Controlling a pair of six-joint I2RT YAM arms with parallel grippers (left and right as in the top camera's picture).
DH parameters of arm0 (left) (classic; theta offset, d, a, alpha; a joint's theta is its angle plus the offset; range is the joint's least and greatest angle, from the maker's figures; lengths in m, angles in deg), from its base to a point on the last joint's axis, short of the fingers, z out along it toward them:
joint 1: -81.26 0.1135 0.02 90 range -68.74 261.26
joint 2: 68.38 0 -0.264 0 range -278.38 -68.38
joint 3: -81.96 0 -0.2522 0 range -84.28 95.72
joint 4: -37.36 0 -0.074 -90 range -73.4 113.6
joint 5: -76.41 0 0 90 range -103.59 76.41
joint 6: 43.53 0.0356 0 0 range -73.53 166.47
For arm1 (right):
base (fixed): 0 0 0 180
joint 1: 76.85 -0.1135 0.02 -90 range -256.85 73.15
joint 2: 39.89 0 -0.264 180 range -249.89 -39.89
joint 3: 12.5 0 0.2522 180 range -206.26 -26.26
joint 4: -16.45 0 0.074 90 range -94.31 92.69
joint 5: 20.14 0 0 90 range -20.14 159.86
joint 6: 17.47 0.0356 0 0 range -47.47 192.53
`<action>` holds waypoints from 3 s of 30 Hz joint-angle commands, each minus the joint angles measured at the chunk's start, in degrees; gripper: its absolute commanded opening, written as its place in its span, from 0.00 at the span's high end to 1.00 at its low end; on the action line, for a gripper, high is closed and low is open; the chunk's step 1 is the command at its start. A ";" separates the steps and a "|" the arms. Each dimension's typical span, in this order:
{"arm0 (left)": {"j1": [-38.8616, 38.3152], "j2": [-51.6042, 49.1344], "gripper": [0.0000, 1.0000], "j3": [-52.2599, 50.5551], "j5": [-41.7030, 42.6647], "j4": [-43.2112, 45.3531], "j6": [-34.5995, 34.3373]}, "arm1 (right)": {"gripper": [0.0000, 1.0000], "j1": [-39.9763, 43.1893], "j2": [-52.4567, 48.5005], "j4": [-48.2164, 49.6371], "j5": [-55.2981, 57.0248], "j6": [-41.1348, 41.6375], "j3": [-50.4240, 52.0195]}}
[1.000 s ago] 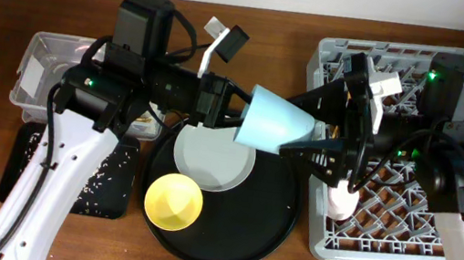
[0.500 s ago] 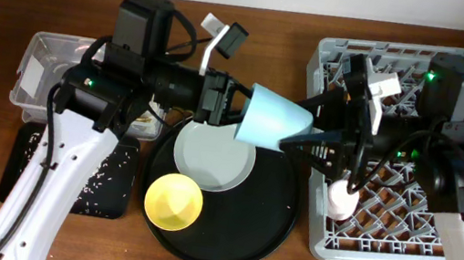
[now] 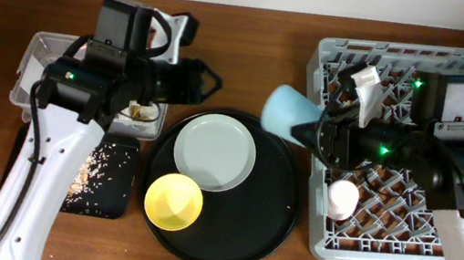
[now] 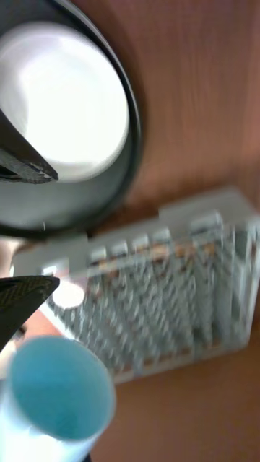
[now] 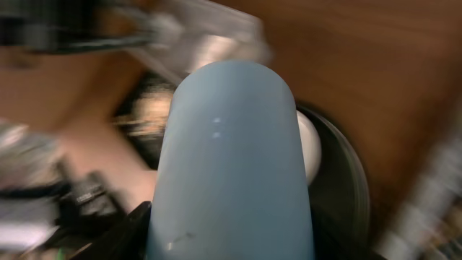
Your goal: Sort waste into correct bins and load items into the dishwasher rack
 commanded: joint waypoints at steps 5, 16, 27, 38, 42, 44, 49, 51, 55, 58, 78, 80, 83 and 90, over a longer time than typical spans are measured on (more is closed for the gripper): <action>0.52 -0.22 0.59 -0.72 -15.98 -5.84 0.79 | 0.51 -0.20 -4.11 -7.52 38.49 14.91 -0.50; 0.52 -0.22 0.59 -0.83 -16.44 -8.74 2.56 | 0.51 -0.20 -17.94 -8.07 43.19 18.36 -0.50; 0.52 -0.22 0.59 -0.83 -16.41 -8.98 3.52 | 0.40 -0.15 -22.01 -8.02 44.92 18.73 -0.37; 0.55 -0.22 0.59 -0.83 -16.61 -9.31 3.56 | 0.23 -0.15 -22.10 -8.26 44.89 18.73 -0.24; 0.59 -0.22 0.59 -0.83 -21.75 -10.29 3.54 | 0.23 -0.17 -22.10 -8.28 41.09 17.77 -0.24; 0.59 -0.22 0.60 -0.83 -24.72 -10.73 3.52 | 0.23 -0.22 -22.10 -8.24 36.11 14.47 -0.24; 3.91 -0.22 0.60 -0.83 -29.03 -11.39 3.37 | 0.23 -1.70 -22.10 -8.28 5.73 2.78 -0.13; 8.11 -0.22 0.60 -0.83 -29.00 -11.67 2.99 | 0.23 -5.77 -22.10 -8.20 -1.18 0.81 0.39; 16.20 -0.22 0.60 -0.83 -29.05 -12.92 2.60 | 0.23 -15.93 -22.10 -5.53 -1.27 1.05 2.25; 24.04 -0.22 0.60 -0.83 -28.98 -13.53 2.05 | 0.23 -27.26 -22.10 1.57 0.48 5.55 5.07; 35.89 -0.22 0.08 -0.83 -26.86 -20.46 1.77 | 0.55 -61.66 -37.20 32.15 42.12 14.67 10.05; 35.89 -0.22 0.08 -0.83 -26.84 -20.52 1.77 | 0.59 -61.07 -38.03 31.85 42.32 14.69 10.05; 35.89 -0.22 0.08 -0.83 -26.86 -20.57 1.77 | 0.74 -60.87 -38.32 31.26 42.34 14.69 10.10; 35.89 -0.22 0.08 -0.83 -26.86 -20.59 1.77 | 0.84 -60.87 -38.32 30.38 42.34 14.67 10.10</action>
